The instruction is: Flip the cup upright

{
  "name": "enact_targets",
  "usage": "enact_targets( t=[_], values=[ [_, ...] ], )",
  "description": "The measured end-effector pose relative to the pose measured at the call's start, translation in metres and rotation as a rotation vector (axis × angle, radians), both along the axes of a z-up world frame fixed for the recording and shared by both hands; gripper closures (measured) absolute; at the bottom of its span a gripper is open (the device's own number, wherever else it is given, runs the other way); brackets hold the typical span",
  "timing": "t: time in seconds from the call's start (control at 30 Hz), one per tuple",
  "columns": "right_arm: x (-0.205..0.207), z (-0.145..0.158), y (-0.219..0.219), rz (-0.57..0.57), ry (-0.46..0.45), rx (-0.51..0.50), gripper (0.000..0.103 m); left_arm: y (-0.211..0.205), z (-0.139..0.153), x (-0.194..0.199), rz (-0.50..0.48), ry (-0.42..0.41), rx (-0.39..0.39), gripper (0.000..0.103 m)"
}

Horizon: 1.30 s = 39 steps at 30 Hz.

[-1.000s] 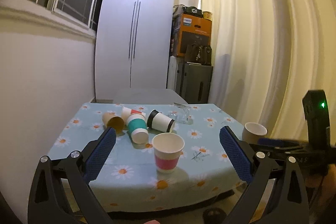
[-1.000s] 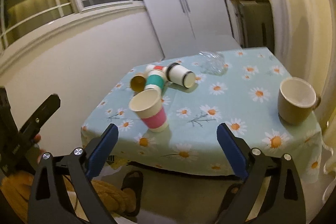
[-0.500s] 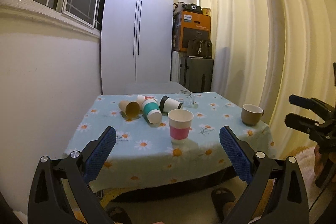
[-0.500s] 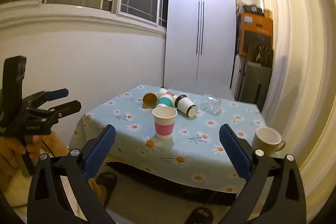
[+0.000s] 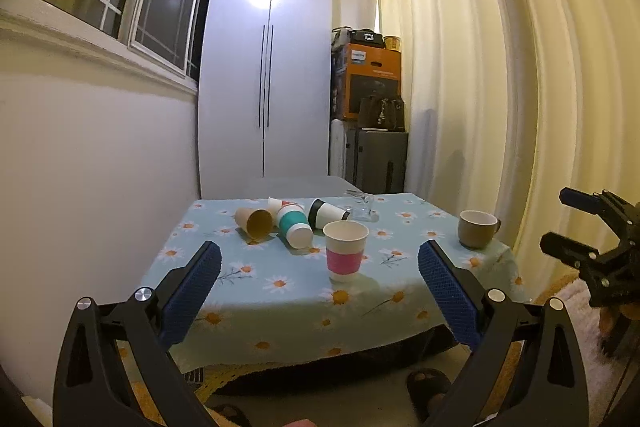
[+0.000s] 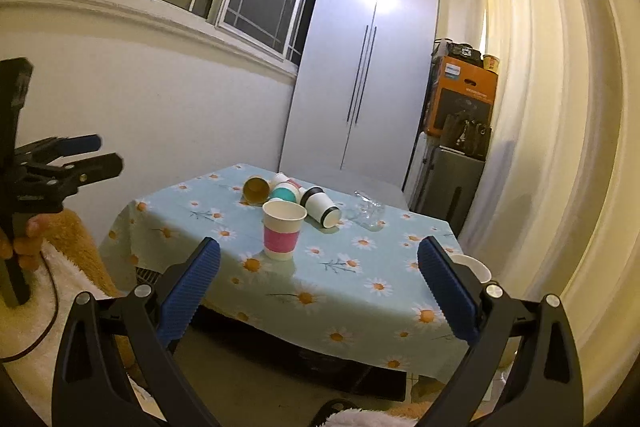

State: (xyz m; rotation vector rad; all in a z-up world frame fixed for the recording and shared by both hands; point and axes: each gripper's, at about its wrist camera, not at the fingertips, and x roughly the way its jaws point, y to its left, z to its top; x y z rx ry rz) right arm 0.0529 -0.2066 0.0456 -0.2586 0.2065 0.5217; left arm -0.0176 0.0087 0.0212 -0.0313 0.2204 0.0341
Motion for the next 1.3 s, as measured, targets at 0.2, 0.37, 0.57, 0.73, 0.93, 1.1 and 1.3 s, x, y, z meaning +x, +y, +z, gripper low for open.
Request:
enact_targets(
  t=[0.2,0.37,0.57,0.73,0.93,1.1,1.3],
  values=[
    [-0.004,0.002,-0.014,-0.028,-0.010,0.054,0.005,0.001,-0.002,-0.008,0.004,0.005,-0.009,0.007],
    [-0.003,0.002,-0.019,-0.038,0.010,0.061,0.005,-0.001,-0.003,-0.006,0.001,0.015,-0.003,0.007],
    [-0.002,0.003,-0.020,-0.038,0.014,0.058,0.005,-0.005,-0.003,-0.005,0.000,0.019,0.017,0.007],
    [-0.001,0.003,-0.018,-0.040,0.015,0.054,0.005,-0.005,-0.003,-0.005,0.001,0.019,0.014,0.007],
    [-0.001,0.003,-0.018,-0.041,0.014,0.052,0.005,-0.004,-0.004,-0.005,0.005,0.023,0.015,0.007],
    [-0.001,0.003,-0.019,-0.042,0.015,0.052,0.005,-0.004,-0.003,-0.005,0.005,0.023,0.017,0.007],
    [0.000,0.002,-0.020,-0.042,0.016,0.053,0.005,-0.004,-0.004,-0.005,0.006,0.022,0.017,0.007]
  ],
)
